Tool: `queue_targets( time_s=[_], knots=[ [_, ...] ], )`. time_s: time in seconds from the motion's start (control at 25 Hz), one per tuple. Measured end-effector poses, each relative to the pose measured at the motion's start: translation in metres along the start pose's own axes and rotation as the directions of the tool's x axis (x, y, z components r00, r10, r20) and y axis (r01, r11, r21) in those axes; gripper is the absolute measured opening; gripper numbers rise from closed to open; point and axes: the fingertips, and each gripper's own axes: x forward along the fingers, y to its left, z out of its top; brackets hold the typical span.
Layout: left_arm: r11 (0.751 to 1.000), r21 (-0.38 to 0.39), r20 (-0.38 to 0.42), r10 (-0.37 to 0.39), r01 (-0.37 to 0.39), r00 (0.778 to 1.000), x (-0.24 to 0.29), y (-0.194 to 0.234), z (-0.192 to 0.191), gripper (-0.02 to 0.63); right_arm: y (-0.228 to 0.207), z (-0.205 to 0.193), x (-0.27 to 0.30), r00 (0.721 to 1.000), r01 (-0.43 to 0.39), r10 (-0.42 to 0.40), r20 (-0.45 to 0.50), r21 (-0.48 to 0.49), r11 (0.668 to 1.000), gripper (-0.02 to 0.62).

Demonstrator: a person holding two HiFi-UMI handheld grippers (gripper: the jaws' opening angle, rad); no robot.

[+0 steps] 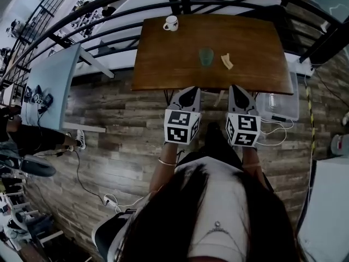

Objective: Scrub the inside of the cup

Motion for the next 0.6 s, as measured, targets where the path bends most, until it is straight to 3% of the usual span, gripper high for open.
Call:
queue_targets(
  time_s=[0.6],
  knots=[
    [0.998,-0.027,0.026,0.050,-0.049,0.998,0.078,0.015,0.019,0.007,-0.051,0.006,0.070,0.999,-0.051,0.051,-0.012,-0.035,0.998,0.037]
  ],
)
